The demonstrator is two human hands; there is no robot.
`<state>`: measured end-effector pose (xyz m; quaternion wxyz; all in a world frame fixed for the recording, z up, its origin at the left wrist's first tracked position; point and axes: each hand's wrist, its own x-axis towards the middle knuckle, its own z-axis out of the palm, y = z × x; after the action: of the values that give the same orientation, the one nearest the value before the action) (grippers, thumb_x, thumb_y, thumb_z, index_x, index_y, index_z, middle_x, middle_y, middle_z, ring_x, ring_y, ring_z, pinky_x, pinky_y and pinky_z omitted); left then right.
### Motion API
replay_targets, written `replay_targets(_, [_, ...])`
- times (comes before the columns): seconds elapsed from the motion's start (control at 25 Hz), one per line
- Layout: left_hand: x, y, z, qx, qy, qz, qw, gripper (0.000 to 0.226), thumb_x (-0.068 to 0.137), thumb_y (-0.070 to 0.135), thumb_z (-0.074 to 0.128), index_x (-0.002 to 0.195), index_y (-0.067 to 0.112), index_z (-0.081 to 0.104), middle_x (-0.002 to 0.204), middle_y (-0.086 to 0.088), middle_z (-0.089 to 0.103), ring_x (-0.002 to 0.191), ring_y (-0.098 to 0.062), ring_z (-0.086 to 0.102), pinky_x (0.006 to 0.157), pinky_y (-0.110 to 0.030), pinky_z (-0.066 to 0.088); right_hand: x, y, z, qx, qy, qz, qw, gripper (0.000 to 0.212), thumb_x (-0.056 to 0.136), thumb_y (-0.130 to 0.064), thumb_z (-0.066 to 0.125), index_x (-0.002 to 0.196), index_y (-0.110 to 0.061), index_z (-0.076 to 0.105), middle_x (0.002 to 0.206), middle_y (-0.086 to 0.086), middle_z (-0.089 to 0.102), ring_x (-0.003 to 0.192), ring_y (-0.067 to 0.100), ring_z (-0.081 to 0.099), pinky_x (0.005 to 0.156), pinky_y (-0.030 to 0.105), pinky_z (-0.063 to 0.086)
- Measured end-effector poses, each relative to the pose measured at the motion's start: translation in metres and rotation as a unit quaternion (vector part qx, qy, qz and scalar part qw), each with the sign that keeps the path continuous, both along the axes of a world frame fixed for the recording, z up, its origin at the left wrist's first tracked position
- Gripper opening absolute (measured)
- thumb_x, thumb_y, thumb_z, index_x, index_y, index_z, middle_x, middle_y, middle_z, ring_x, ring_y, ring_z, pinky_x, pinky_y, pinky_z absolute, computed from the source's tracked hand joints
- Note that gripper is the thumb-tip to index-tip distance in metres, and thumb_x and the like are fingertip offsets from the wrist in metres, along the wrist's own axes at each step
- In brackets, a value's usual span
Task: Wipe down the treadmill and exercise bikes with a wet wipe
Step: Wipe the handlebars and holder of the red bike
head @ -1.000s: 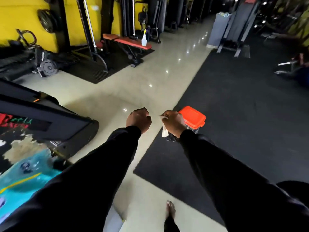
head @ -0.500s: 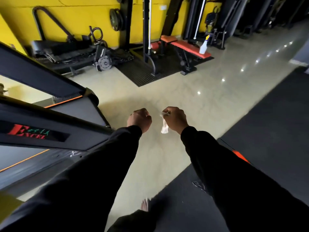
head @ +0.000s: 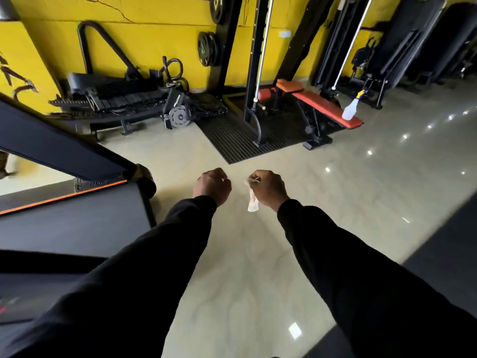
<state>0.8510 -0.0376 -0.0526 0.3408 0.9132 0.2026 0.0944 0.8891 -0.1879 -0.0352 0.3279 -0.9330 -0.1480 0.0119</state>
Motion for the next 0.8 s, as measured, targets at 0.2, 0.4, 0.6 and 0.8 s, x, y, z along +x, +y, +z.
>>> replay_targets(0.2, [0.152,0.067,-0.010,0.043,-0.007,0.035,0.998,0.016,0.091,0.023,0.054,0.096,0.021,0.069,0.105,-0.011,0.070,0.096,-0.033,0.063,0.073,-0.026,0.037,0.181,0.059,-0.011,0.015,-0.060,0.064,0.996,0.021,0.090,-0.016,0.059,0.084,0.002,0.066,0.085,0.020,0.068,0.085,0.038,0.061,0.070,0.041,0.046])
replay_targets(0.4, [0.293,0.138,-0.001,0.044,0.011,0.099,0.994,0.010,0.091,0.025,0.055,0.084,0.028,0.062,0.101,-0.009,0.071,0.093,-0.032,0.063,0.071,-0.026,0.039,0.363,0.146,-0.009,0.023,-0.004,0.135,0.991,0.022,0.090,-0.019,0.054,0.080,0.000,0.060,0.079,0.021,0.065,0.078,0.040,0.061,0.069,0.047,0.051])
replay_targets(0.6, [0.390,0.251,0.005,0.034,0.023,0.202,0.978,0.011,0.091,0.025,0.056,0.091,0.024,0.067,0.103,-0.010,0.070,0.095,-0.033,0.062,0.072,-0.027,0.041,0.478,0.280,-0.004,0.007,0.042,0.234,0.971,0.016,0.091,-0.020,0.053,0.082,-0.011,0.063,0.092,0.015,0.069,0.090,0.035,0.062,0.071,0.034,0.045])
replay_targets(0.8, [0.495,0.371,-0.015,0.014,0.019,0.257,0.966,0.018,0.092,0.024,0.055,0.100,0.021,0.070,0.108,-0.010,0.069,0.098,-0.033,0.062,0.077,-0.029,0.045,0.593,0.417,-0.012,-0.009,0.050,0.273,0.961,0.024,0.092,-0.026,0.056,0.070,-0.016,0.056,0.086,0.013,0.066,0.086,0.029,0.060,0.069,0.030,0.042])
